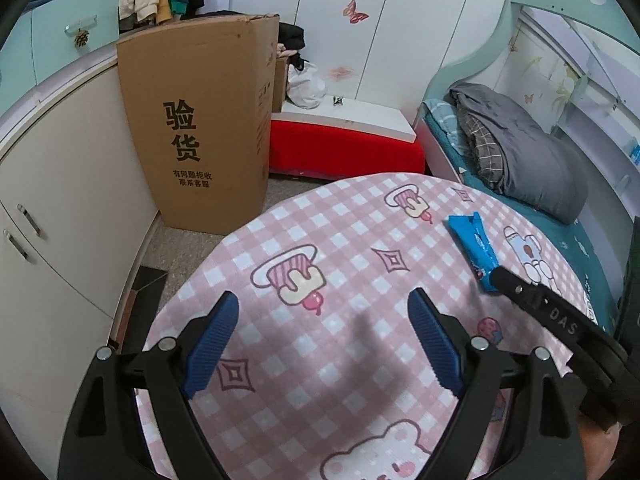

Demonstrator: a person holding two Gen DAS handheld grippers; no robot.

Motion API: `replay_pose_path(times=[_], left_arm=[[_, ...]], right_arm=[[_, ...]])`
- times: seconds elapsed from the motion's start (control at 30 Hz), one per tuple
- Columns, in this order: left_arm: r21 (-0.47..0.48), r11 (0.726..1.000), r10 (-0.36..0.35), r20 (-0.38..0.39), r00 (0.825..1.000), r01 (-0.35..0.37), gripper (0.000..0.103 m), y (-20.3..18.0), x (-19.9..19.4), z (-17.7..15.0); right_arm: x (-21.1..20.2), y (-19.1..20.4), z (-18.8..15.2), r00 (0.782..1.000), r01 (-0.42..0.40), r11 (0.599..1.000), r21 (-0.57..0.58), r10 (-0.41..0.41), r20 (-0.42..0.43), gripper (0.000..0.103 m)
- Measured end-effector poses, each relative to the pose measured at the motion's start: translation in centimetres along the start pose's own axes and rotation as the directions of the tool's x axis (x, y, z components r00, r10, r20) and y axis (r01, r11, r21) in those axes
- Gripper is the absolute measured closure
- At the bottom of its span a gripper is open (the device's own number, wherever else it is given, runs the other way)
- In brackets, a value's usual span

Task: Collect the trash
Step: 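Grasp the blue snack bag with the right tool, then pass the blue snack bag from the right tool to the left tool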

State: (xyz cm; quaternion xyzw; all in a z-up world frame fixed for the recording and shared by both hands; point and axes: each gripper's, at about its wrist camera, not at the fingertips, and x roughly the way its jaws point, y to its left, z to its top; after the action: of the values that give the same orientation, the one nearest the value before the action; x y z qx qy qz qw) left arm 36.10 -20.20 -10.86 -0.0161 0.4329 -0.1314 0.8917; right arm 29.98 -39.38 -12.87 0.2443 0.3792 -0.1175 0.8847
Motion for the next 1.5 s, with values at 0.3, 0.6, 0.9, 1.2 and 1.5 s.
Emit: replay_pose_path(times=[0.3,0.6,0.9,1.2,1.5], left_arm=[[0.002,1.000,0.011,-0.003,1.000,-0.011,0.018,0.5,-0.1,-0.1],[-0.020,1.000,0.007,0.014,1.000,-0.006,0.017,1.1,-0.7,-0.4],[-0.057,0.998,-0.014,0.011,1.000,0.014,0.017,1.4,0.1,-1.2],[-0.120,0.990,-0.076,-0.028,0.997,0.072,0.073,3.8,1.2,-1.9],[-0.176,0.976,-0.132,-0.002,0.991,0.129,0.092,5.7,0.2,-2.8]], right_arm=[[1.2,1.6,0.2,1.000,-0.008,0.975,-0.223,0.002,-0.026,0.061],[0.3,5.4,-3.0,0.986,-0.161,0.893,-0.421,0.128,-0.106,0.067],[-0.5,11.9,-7.4,0.963,-0.269,0.739,-0.618,0.201,-0.179,0.067],[-0.7,13.4,-8.6,0.955,-0.297,0.712,-0.637,0.221,-0.199,0.072],[-1.6,15.5,-10.0,0.969,-0.246,0.715,-0.655,0.196,-0.150,0.077]])
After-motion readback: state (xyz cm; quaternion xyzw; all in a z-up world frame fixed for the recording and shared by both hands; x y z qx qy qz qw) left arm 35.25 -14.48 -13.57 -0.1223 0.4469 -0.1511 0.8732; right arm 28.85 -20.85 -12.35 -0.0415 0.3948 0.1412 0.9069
